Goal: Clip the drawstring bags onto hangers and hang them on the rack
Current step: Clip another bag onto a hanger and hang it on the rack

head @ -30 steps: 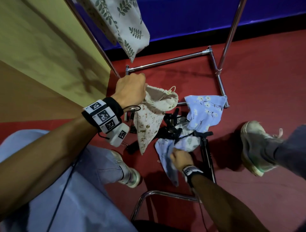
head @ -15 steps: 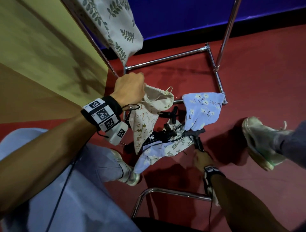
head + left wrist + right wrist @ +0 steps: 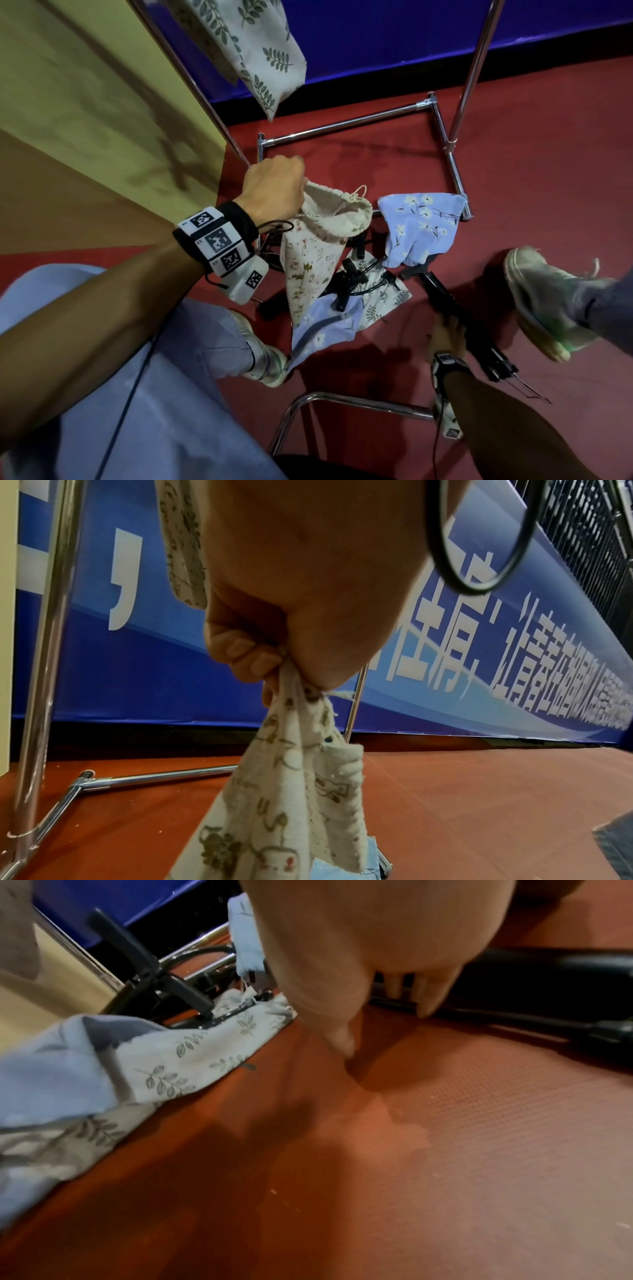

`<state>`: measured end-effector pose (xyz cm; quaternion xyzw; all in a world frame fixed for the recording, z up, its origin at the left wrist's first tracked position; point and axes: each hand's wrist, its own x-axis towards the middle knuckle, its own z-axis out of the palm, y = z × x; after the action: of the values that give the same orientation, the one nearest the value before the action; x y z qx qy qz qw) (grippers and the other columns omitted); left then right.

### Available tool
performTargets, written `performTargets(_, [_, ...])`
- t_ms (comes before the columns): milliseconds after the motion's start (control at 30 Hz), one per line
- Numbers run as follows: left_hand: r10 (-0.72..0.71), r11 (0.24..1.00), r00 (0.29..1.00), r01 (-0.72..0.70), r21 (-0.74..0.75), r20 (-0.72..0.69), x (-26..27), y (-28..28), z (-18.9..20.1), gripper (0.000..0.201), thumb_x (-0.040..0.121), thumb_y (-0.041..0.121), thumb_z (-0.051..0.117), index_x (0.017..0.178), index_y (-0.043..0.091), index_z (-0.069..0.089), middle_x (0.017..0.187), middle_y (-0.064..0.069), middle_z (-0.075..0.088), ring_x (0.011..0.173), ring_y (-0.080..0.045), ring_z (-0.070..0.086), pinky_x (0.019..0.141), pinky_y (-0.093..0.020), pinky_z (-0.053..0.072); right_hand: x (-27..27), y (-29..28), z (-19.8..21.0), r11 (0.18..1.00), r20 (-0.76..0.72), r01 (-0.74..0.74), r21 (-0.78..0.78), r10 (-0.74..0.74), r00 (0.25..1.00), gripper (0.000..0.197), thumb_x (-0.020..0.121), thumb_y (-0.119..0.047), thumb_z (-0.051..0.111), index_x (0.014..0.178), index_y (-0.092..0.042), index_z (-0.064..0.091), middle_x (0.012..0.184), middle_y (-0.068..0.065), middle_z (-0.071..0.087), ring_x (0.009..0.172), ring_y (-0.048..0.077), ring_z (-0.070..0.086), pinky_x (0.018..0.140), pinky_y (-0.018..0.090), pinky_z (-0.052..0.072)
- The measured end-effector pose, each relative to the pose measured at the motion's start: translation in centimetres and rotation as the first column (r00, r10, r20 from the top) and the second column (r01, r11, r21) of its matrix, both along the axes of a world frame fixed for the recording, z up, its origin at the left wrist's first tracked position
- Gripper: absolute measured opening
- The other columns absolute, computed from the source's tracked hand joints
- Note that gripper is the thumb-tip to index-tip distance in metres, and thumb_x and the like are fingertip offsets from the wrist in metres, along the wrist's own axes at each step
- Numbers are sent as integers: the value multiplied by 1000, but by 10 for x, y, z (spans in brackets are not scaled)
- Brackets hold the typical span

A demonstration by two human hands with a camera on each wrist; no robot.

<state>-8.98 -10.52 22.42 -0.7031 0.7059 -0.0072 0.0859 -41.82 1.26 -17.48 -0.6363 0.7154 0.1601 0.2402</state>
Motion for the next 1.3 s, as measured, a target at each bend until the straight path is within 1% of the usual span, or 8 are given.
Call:
performTargets(367, [-17,999,1000,16,47,14,-10,-4,-6,22,103,27,47,101,7,56,92,-17,66,82,-39,64,67,-42,48,10,8,-1,985,246,-148,91,122,961,52,82,-25,74,128,-6,59,128,17,60,121,37,56,100,38,49])
performTargets(433, [-32,998,999,32,52,15,-15,-6,-5,22,102,26,47,100,6,56,93,-18,67,83,-40,65,66,-41,46,10,7,9,989,305,-90,118,50,951,40,88,-39,67,108,-5,72,111,18,70,108,36,65,89,34,49])
performTargets(500, [-53,998,999,52,46,9,-20,-8,-5,21,102,25,47,100,6,56,93,-18,67,82,-40,64,65,-40,45,23,7,23,959,392,1,282,-116,913,64,86,-67,53,92,-8,76,93,13,76,90,32,72,75,32,52])
performTargets(633, [-45,998,999,45,42,11,-22,-6,-5,22,103,26,47,101,6,56,91,-17,66,81,-39,64,65,-40,46,84,16,66,649,493,-11,760,-566,661,52,84,-63,69,110,-17,70,85,8,78,68,17,72,53,24,56])
performTargets(767, [5,998,1000,-8,70,30,-11,1,-4,23,104,28,47,102,7,55,91,-15,64,84,-37,63,68,-42,48,160,-5,90,793,718,-78,604,-500,484,27,93,-15,60,67,-8,61,47,3,49,37,14,41,48,27,35])
performTargets(967, [42,999,998,-42,-5,36,12,12,12,21,103,29,47,95,10,51,93,-17,65,80,-37,60,63,-38,39,177,-111,145,727,737,170,665,-676,12,54,98,-39,54,50,-21,37,45,1,32,38,15,27,44,22,23])
performTargets(1067, [67,997,997,-67,-23,31,20,15,19,24,102,30,49,97,7,54,95,-19,65,85,-40,62,64,-39,39,140,-143,157,690,724,224,688,-675,-144,48,93,-24,51,49,-23,32,45,-5,22,40,12,16,44,24,14])
performTargets(1300, [123,986,992,-121,-118,14,33,8,44,24,99,26,50,98,3,58,97,-23,64,88,-43,62,64,-40,40,71,-168,184,855,831,255,452,-508,228,45,87,-16,60,53,-22,31,46,-4,21,38,13,13,41,21,12])
